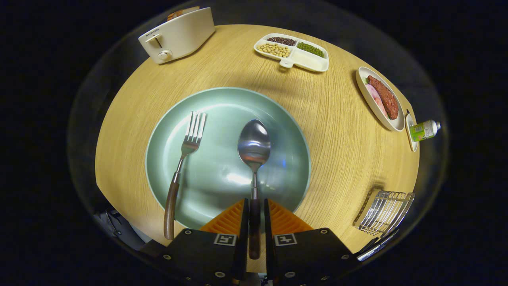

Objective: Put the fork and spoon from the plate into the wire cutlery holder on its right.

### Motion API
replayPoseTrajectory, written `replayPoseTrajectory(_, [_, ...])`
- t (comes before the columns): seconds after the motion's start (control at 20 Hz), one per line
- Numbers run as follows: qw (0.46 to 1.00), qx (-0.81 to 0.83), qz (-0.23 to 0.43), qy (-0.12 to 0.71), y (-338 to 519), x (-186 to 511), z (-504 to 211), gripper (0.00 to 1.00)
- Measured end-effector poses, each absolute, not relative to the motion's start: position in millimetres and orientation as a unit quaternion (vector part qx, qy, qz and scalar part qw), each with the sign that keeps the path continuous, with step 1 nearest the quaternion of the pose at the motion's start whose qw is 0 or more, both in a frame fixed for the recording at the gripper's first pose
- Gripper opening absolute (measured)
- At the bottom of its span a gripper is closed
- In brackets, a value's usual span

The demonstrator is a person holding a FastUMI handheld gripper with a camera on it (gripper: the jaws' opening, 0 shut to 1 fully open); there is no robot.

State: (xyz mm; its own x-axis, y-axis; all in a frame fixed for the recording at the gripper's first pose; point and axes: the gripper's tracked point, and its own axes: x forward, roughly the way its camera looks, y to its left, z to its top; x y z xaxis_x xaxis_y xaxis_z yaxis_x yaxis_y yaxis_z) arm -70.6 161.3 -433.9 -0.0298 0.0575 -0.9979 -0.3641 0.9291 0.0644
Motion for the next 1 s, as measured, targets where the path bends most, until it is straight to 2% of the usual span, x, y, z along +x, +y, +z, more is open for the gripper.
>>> replayPoseTrajectory(0.1, [0.692, -0.096, 0.150, 0.699, 164, -68, -436, 0.11])
replayPoseTrajectory(0.3, [0.693, -0.050, 0.145, 0.705, 168, -69, -428, 0.06])
replayPoseTrajectory(0.65, [0.738, 0.001, 0.137, 0.661, 145, -59, -381, 0.05])
replayPoseTrajectory(1.0, [0.783, 0.040, 0.095, 0.614, 78, -60, -326, 0.05])
